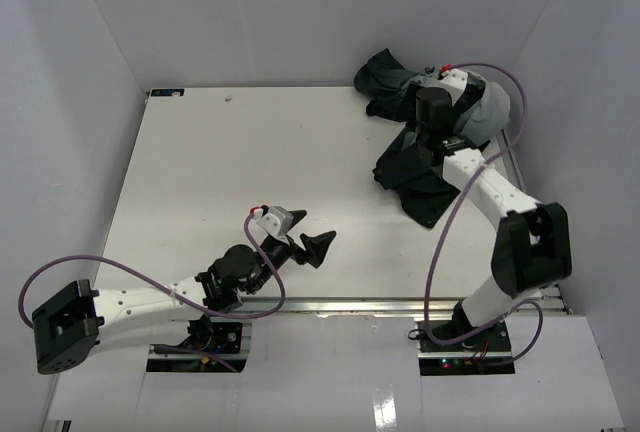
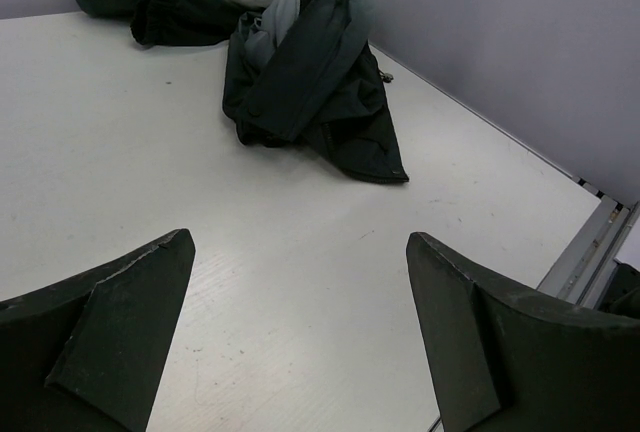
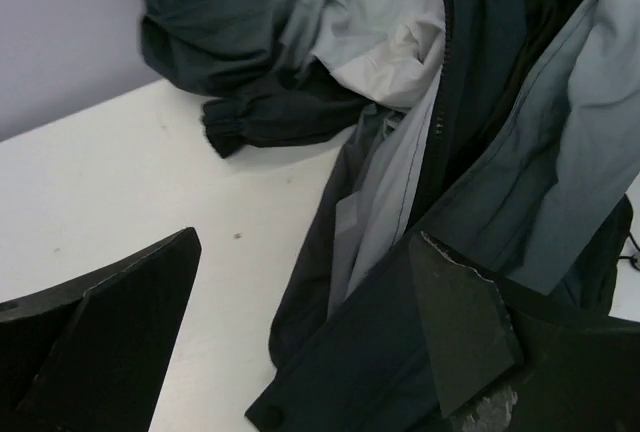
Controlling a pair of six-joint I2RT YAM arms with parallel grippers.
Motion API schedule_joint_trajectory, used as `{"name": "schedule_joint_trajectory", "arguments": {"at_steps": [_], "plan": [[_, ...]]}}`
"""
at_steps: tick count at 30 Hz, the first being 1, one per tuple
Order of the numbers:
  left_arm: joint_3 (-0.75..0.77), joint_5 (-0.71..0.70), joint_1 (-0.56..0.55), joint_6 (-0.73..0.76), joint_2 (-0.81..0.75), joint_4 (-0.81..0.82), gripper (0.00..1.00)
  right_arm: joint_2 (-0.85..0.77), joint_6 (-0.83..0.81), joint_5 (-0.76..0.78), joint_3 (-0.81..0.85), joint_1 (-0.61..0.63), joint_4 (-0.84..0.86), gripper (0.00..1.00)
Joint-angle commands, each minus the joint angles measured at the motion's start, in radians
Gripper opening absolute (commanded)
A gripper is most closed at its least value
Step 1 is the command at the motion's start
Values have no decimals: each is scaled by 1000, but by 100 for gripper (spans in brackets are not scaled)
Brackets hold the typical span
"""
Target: Zip up the jacket
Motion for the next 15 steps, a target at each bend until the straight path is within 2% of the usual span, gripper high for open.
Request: {"name": "schedule_joint_trajectory", "arguments": {"at_steps": [1,5,9,10,11,12,13,15], "plan": [[1,17,-1,-7,-33,6,98,170,109,23,108,-78,-83,93],[-1,37,-1,-10,-33,12,98,303,92,45,199,-116,-100,94],[2,32,-1,-8,-20,9,98,435,55,42,317,-131,-203,97],[6,34,-1,-8,-14,7,98,460,40,19,332,-133,-218,94],[10,38,-1,-7,-9,4,98,474,27,-14,328,-133,-221,88],[14,38,-1,-6,-5,3,98,480,21,-18,327,-133,-223,77],[15,44,-1,-8,2,1,98,475,19,-45,305,-133,-220,47],[14,41,-1,-7,6,4,98,450,-4,-113,257,-132,-202,16]]}}
